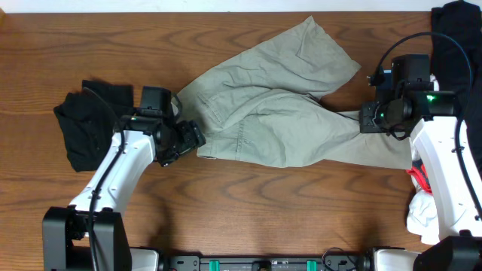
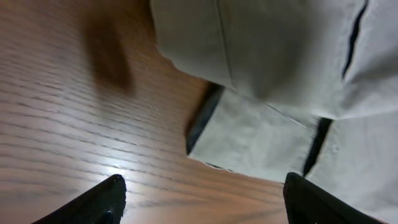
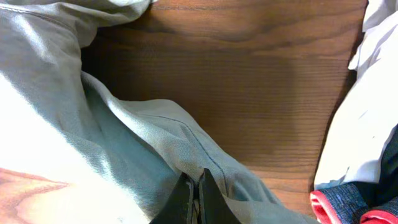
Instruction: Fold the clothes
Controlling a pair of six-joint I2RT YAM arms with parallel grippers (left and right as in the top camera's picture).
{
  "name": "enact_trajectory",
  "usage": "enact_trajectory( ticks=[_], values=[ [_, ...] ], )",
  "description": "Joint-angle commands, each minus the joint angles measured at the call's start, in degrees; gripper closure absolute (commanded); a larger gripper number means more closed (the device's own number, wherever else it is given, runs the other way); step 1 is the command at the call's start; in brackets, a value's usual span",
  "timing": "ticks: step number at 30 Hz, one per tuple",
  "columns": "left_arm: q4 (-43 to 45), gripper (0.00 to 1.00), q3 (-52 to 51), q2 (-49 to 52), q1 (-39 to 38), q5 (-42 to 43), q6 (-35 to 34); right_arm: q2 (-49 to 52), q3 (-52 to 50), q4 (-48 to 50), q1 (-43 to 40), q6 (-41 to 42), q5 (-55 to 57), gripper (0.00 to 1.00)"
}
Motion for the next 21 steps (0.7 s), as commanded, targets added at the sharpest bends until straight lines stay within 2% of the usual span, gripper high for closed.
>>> enact_trajectory(
  ticks=[1, 14, 21],
  values=[
    [0.22, 0.19, 0.17, 1.09, -1.18, -3.96, 1.51, 0.2, -0.28, 0.22, 0.04, 1.01, 0.98, 0.99],
    [5.99, 0.19, 0.04, 7.98, -4.7, 1.92, 7.04, 0.2, -0.26, 0.17, 0.04, 1.01, 0.59, 0.99],
    [7.32, 0.2, 0.04, 8.5, -4.66, 4.26, 9.55, 0.2, -0.28, 0.0, 0.04, 1.01, 0.57, 0.99]
  ],
)
